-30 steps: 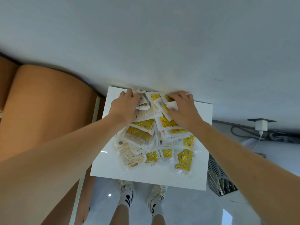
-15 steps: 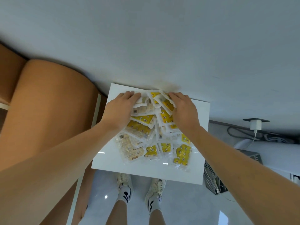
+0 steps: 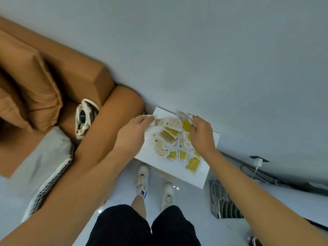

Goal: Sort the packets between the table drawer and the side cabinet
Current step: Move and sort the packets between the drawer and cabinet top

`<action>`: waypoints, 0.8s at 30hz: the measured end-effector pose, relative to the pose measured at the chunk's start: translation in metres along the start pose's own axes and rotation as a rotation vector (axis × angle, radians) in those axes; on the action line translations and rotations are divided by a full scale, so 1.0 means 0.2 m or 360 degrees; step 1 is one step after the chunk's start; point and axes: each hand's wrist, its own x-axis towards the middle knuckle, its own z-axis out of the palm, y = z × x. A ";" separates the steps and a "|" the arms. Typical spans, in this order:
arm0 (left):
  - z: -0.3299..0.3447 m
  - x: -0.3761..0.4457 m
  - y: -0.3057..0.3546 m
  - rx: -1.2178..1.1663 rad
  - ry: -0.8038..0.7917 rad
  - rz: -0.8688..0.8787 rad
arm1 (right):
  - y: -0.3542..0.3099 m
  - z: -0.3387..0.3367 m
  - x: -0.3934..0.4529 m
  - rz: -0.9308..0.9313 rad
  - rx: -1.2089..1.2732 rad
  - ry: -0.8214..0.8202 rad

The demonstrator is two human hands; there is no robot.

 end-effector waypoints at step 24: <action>-0.70 -2.84 -1.02 -0.0212 0.1058 -0.1559 | -2.32 1.25 -1.37 -0.1211 0.0166 -0.1260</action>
